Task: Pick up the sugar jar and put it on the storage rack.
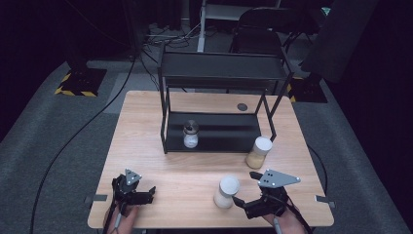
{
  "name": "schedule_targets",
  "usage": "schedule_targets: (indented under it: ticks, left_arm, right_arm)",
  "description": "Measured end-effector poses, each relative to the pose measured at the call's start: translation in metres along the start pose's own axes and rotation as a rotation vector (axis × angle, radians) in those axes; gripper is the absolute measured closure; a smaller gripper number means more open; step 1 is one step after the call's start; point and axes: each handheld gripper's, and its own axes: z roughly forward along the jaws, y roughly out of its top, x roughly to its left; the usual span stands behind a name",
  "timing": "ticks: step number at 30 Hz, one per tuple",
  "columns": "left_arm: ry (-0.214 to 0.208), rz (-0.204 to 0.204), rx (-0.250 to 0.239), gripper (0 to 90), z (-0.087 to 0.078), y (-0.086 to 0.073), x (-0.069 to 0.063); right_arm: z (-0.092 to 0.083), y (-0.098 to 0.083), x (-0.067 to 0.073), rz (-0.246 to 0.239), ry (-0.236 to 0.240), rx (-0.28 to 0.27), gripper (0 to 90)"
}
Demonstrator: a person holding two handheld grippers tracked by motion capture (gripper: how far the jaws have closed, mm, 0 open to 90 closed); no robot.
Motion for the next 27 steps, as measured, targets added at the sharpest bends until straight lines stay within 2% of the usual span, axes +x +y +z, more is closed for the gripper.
schedule_targets:
  ticks: [17, 27]
  left_arm:
    - [0.0, 0.0, 0.0, 0.3, 0.0, 0.0, 0.0]
    - [0.0, 0.001, 0.001, 0.3, 0.0, 0.0, 0.0]
  right_arm:
    - [0.038, 0.003, 0.001, -0.002, 0.009, 0.064, 2.9]
    - [0.053, 0.007, 0.001, -0.028, -0.003, 0.11, 16.1]
